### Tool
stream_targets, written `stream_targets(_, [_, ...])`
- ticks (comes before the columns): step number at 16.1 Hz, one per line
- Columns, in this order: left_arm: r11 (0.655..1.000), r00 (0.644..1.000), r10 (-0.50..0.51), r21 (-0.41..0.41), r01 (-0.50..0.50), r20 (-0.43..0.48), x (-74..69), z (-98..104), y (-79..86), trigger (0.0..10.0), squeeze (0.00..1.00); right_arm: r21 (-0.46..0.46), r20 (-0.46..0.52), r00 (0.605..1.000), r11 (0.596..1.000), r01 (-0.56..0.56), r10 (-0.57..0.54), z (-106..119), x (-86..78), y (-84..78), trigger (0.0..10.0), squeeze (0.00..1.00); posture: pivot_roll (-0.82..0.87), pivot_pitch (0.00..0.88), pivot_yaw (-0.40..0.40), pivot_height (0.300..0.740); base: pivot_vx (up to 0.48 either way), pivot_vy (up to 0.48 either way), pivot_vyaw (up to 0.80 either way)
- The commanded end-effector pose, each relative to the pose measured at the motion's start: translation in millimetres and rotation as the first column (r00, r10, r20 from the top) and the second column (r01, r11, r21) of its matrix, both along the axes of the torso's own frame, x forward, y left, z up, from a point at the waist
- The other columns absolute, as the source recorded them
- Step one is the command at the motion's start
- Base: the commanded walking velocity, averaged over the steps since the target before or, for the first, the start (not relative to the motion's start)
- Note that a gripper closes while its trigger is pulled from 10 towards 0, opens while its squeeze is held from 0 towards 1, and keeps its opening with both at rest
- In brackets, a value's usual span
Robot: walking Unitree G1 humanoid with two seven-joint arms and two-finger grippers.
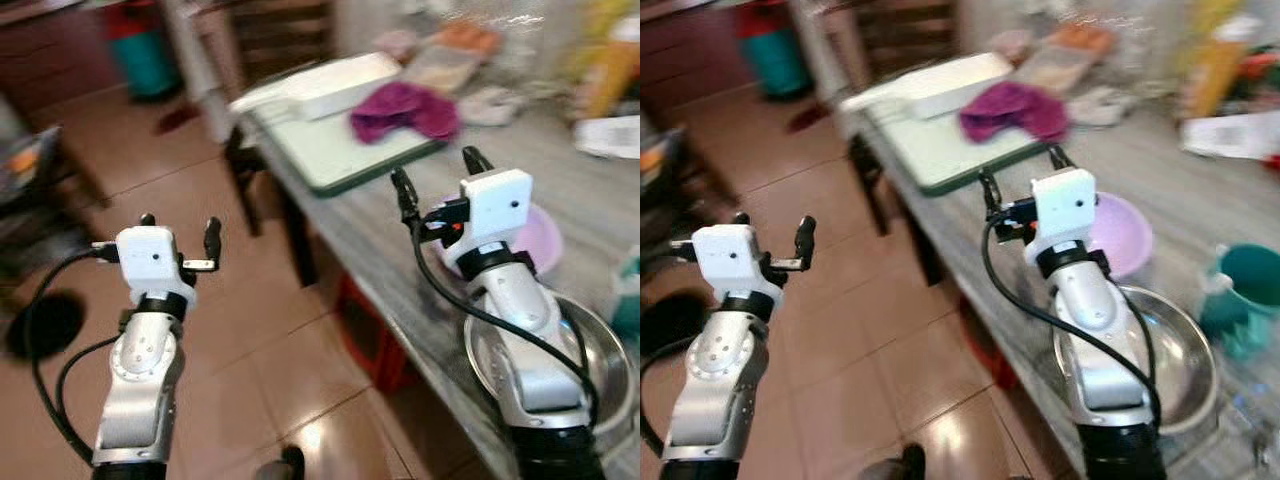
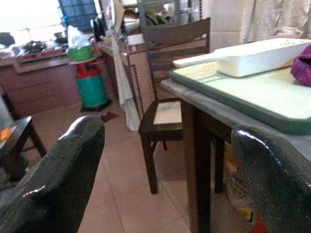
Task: Setting the table
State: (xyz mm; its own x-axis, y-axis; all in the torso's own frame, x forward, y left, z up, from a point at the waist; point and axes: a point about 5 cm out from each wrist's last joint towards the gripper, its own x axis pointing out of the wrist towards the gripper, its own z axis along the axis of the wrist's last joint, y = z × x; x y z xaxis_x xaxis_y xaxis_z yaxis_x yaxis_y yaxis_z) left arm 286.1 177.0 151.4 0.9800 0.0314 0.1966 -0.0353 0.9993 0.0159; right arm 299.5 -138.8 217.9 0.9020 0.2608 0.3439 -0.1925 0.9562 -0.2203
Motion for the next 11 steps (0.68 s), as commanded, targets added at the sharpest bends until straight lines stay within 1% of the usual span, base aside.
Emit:
stream_targets(1, [1.0,1.0,0.015,0.006,-0.015,0.002,-0.6,0.0,4.8,10.0,0.0,0.016,0.021,1.0,1.0,-0.017,0.017,5.2,-1.7,3.5,10.0,0.0,-0.15,0.137,0.057,0.74,0.0,0.0,0.79])
stream_targets(5, [1.0,1.0,0.022,0.002,-0.022,0.005,1.3,1.2,6.0,10.0,0.0,0.023,0.019,1.0,0.999,-0.022,0.022,4.6,-0.7,4.1,10.0,0.0,-0.14,0.132,0.057,0.74,0.0,0.0,0.77])
stream_targets(7, [1.0,1.0,0.027,-0.004,-0.027,0.003,2.0,1.2,6.4,10.0,0.0,0.037,0.017,1.0,0.999,-0.027,0.026,4.6,-0.3,4.1,10.0,0.0,-0.14,0.131,0.055,0.74,0.0,0.0,0.0])
stream_targets(11, [0.999,1.0,0.03,-0.011,-0.03,-0.002,2.1,0.5,7.6,10.0,0.0,0.043,0.011,1.0,0.999,-0.029,0.028,4.2,-0.6,4.3,10.0,0.0,-0.14,0.137,0.057,0.74,0.0,0.318,0.0])
